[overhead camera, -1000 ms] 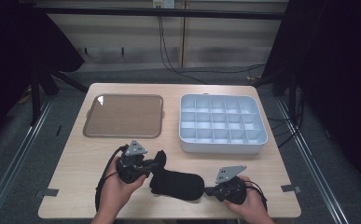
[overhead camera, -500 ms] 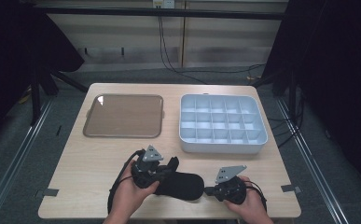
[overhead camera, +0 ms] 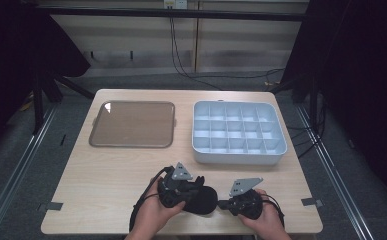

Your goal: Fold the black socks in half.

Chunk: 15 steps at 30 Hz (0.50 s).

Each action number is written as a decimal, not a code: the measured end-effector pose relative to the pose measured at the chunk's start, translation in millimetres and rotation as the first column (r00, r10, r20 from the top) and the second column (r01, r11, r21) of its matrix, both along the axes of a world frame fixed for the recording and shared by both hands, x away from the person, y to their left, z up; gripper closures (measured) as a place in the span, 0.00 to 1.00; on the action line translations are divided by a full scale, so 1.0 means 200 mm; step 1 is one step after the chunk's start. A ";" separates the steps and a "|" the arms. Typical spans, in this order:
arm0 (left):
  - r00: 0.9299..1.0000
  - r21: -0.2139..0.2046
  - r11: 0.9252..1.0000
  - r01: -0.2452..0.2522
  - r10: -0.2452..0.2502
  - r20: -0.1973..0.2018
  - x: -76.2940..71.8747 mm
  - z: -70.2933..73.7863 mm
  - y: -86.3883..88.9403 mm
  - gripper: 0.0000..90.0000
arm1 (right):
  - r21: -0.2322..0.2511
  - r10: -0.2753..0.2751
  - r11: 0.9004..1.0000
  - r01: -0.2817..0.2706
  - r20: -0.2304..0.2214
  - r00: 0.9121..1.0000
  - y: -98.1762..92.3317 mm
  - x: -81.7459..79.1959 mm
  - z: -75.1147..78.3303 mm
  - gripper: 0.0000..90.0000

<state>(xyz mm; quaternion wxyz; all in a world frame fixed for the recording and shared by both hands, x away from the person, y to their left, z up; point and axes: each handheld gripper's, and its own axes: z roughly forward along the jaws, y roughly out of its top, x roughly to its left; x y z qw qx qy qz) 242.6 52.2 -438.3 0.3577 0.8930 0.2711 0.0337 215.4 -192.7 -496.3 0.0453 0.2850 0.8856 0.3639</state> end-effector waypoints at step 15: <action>0.998 0.013 0.999 0.047 -0.047 -0.030 -0.03 -0.06 -0.08 0.86 | 0.004 0.003 1.000 -0.003 -0.003 1.000 0.00 0.00 0.00 1.00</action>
